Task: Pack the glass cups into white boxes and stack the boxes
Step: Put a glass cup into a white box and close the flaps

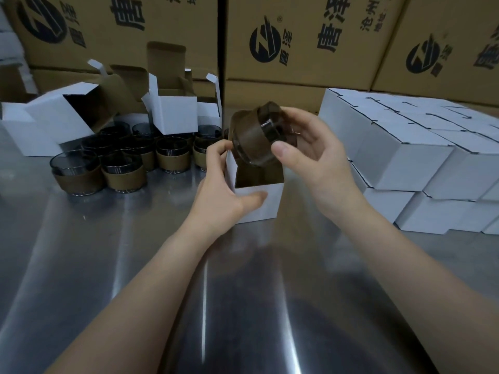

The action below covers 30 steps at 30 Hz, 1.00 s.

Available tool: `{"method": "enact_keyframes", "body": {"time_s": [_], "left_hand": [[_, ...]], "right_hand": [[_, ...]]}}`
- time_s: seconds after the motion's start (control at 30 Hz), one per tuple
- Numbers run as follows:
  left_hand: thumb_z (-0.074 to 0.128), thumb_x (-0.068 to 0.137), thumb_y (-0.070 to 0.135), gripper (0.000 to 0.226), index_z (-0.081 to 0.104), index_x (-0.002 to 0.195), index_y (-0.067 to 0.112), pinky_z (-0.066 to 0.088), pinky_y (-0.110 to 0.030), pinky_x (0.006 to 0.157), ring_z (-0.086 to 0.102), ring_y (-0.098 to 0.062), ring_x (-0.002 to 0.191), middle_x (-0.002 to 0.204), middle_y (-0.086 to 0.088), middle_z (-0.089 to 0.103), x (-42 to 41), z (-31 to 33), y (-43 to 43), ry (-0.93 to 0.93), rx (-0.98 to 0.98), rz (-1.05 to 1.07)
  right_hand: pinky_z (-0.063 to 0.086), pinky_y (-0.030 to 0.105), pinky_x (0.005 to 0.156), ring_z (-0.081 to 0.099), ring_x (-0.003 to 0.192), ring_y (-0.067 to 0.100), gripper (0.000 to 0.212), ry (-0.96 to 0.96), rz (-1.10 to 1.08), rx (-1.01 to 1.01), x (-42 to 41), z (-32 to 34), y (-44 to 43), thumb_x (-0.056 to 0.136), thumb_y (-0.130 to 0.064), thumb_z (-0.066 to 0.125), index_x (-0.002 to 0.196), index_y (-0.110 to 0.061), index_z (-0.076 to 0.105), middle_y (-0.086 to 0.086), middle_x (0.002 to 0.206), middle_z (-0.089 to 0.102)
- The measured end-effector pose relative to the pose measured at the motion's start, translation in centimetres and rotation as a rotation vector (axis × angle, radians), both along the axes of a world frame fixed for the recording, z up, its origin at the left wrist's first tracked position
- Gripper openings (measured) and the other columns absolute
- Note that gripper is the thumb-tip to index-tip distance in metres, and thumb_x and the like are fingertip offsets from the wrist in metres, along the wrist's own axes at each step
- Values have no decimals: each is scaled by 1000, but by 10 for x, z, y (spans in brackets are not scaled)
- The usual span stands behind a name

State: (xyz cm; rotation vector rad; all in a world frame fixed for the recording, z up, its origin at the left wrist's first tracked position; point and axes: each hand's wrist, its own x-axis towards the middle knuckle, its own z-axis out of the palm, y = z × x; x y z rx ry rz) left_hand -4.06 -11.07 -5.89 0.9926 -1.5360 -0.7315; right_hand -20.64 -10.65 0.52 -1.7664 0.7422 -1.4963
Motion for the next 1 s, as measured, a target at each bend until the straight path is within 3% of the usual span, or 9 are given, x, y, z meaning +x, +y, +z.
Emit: {"method": "enact_keyframes", "body": {"time_s": [0.07, 0.17, 0.33, 0.53, 0.67, 0.83, 1.0], "left_hand": [[84, 68, 27, 85, 30, 133, 36, 44, -5, 85, 54, 7, 114, 116, 34, 54, -2, -1, 0, -5, -5, -6], [84, 68, 27, 83, 31, 131, 36, 44, -5, 86, 55, 4, 116, 118, 27, 55, -2, -1, 0, -14, -11, -16], [85, 71, 20, 82, 31, 131, 33, 41, 0, 85, 56, 6, 115, 121, 20, 58, -2, -3, -2, -16, -16, -19], [85, 71, 19, 84, 30, 133, 32, 40, 0, 85, 55, 9, 114, 124, 21, 55, -3, -4, -3, -26, -25, -21], [85, 72, 17, 84, 30, 135, 29, 41, -1, 83, 55, 8, 114, 123, 23, 56, -2, -4, -3, -29, -22, -20], [82, 68, 26, 83, 30, 131, 38, 44, -4, 81, 55, 7, 112, 115, 35, 54, -2, -3, -2, -35, -5, -8], [82, 65, 31, 82, 30, 126, 47, 50, -13, 83, 60, -2, 108, 120, 20, 57, -1, -3, -1, -33, 17, 4]], "right_hand": [[49, 25, 94, 62, 112, 9, 49, 102, -53, -13, -2, -2, -1, 78, -27, 73, 124, -24, 56, -14, 115, 66], [49, 31, 99, 61, 113, 11, 56, 235, -140, -42, -6, -2, -4, 76, -24, 74, 128, -19, 56, -5, 119, 64], [50, 27, 98, 63, 108, 10, 60, 397, -200, -48, -12, 8, -5, 69, -28, 74, 126, -18, 58, -10, 111, 63], [46, 14, 92, 56, 103, 8, 51, 610, -247, -57, -11, 16, -7, 72, -25, 81, 120, -19, 63, -1, 109, 51], [45, 17, 89, 54, 103, 9, 50, 778, -289, -17, -4, 24, -11, 74, -33, 78, 120, -23, 62, -3, 108, 49], [35, 16, 59, 53, 91, 11, 37, 1034, -346, 0, 9, 38, -12, 69, -38, 76, 102, -24, 65, -4, 98, 53], [32, 26, 47, 49, 67, 18, 29, 1210, -353, 52, 26, 49, -9, 70, -30, 74, 84, -7, 64, 1, 73, 50]]}}
